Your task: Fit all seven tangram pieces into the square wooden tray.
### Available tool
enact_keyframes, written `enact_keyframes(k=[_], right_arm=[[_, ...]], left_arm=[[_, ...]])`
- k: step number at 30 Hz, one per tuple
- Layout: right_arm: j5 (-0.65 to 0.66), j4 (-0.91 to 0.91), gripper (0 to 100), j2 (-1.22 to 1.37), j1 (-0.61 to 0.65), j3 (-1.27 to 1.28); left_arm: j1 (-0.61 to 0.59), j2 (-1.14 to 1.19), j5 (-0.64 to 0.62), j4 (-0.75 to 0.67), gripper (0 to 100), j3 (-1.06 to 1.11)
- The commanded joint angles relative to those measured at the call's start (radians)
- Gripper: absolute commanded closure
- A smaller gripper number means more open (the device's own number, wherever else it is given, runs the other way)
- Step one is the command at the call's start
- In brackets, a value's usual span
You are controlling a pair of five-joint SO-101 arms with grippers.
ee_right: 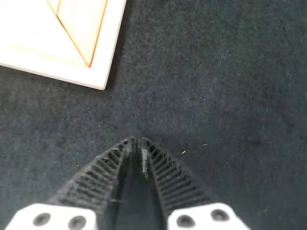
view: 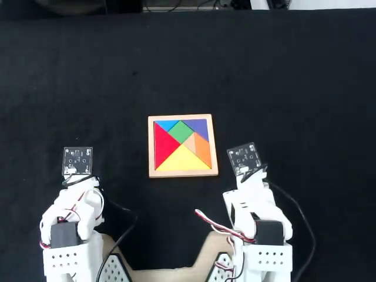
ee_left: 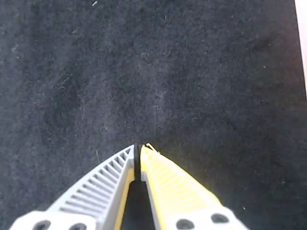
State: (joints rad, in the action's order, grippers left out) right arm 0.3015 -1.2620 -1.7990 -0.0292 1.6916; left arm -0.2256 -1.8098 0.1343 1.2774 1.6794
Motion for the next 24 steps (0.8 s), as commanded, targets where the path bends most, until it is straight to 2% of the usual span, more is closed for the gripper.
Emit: enact_keyframes(k=[1, 6, 12, 19, 24], right_arm=[[-0.006, -0.003, 98.7, -0.005, 0.015, -0.002], [-0.006, -0.003, 98.7, -0.007, 0.015, -0.002], [-0.006, -0.003, 98.7, -0.007, 0.015, -0.002], [-0.006, -0.003, 98.7, -0.007, 0.015, -0.002], [-0.006, -0.003, 98.7, -0.007, 0.015, -0.002]], left_arm=[[0.021, -0.009, 0.000, -0.006, 97, 0.018], [0.134, -0.009, 0.000, -0.006, 97, 0.019], [0.127, -0.006, 0.000, -0.008, 97, 0.019], [0.036, -0.006, 0.000, -0.008, 97, 0.019], [0.039, -0.008, 0.000, -0.008, 97, 0.019]])
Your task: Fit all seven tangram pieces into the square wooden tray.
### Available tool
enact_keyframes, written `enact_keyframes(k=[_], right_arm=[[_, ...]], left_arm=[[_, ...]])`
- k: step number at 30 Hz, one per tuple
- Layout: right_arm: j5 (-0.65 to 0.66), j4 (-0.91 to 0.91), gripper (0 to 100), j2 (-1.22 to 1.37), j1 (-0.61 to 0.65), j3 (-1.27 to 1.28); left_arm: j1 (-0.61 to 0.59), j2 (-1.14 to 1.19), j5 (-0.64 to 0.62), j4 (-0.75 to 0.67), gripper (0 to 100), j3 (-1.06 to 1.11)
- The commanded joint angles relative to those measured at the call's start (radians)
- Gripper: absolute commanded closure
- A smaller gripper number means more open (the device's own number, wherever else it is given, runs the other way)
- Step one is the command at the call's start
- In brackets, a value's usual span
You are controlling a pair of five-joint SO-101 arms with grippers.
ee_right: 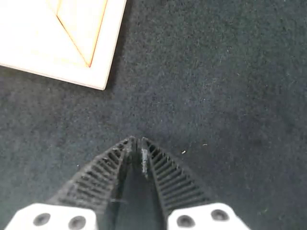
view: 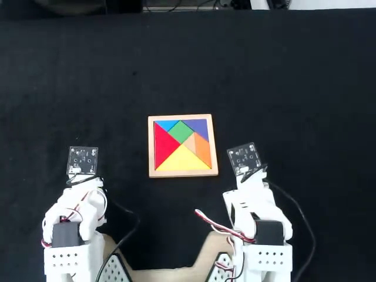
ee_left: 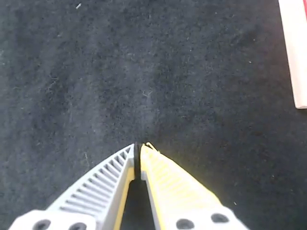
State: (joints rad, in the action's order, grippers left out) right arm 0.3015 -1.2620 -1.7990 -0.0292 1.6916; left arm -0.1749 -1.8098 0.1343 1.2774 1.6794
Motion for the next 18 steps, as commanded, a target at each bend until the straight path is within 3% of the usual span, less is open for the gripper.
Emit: enact_keyframes(k=[1, 18], right_arm=[[-0.006, -0.003, 98.7, -0.007, 0.015, -0.002], [-0.003, -0.006, 98.7, -0.012, 0.012, -0.002]], left_arm=[[-0.010, -0.008, 0.000, -0.008, 97, 0.019], [-0.016, -0.008, 0.002, -0.008, 97, 0.019]])
